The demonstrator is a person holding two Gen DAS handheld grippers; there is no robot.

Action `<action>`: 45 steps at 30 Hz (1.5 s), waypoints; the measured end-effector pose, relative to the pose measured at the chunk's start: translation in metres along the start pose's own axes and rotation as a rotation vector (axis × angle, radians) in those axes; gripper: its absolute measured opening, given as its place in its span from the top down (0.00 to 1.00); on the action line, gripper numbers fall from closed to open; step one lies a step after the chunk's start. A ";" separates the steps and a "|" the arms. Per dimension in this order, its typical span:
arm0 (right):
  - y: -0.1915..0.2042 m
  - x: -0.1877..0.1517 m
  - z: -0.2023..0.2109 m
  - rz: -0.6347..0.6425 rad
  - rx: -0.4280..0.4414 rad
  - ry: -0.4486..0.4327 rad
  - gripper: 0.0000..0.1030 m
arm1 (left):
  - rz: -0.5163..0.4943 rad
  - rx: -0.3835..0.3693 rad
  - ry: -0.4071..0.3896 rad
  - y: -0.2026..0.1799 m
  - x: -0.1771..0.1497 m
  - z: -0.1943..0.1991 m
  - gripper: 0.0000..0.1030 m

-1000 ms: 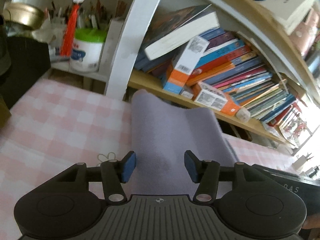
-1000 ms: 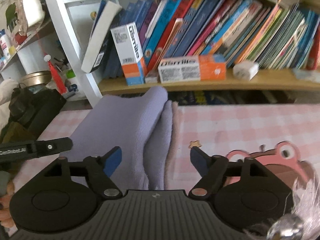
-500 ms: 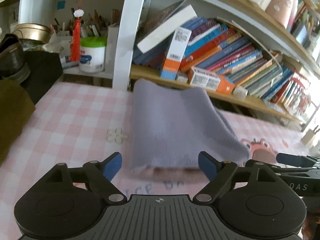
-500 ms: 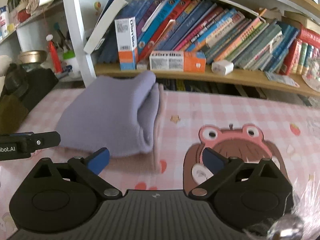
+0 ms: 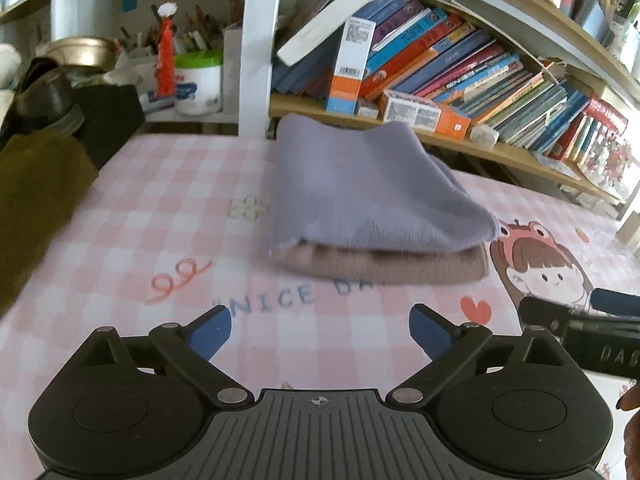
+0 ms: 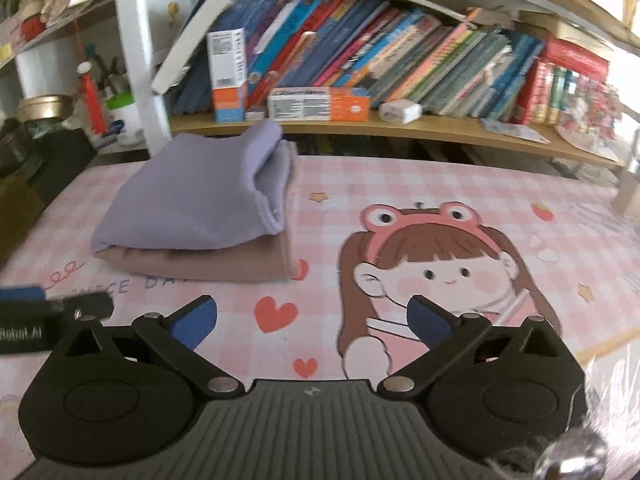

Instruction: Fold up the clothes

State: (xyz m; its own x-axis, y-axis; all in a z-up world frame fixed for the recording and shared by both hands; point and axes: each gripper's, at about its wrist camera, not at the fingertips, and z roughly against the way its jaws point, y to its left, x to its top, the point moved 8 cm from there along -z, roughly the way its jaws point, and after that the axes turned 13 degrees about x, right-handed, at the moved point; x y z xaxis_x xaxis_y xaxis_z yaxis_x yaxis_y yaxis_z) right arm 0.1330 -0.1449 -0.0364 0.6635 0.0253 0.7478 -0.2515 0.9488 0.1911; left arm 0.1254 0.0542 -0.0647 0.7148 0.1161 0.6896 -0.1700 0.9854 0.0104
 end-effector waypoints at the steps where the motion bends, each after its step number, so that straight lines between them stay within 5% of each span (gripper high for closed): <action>1: -0.001 -0.002 0.003 -0.007 -0.004 -0.005 0.00 | 0.002 0.002 0.002 -0.001 -0.004 0.002 0.05; 45: 0.006 -0.022 0.010 -0.008 0.016 0.027 0.00 | -0.047 0.025 -0.016 -0.001 -0.011 0.016 0.05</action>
State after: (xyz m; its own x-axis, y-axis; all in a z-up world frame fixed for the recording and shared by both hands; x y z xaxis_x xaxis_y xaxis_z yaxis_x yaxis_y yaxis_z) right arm 0.1102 -0.1425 -0.0454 0.6841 0.0260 0.7289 -0.2571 0.9438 0.2076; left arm 0.1068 0.0495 -0.0603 0.7119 0.0675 0.6991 -0.1536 0.9862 0.0612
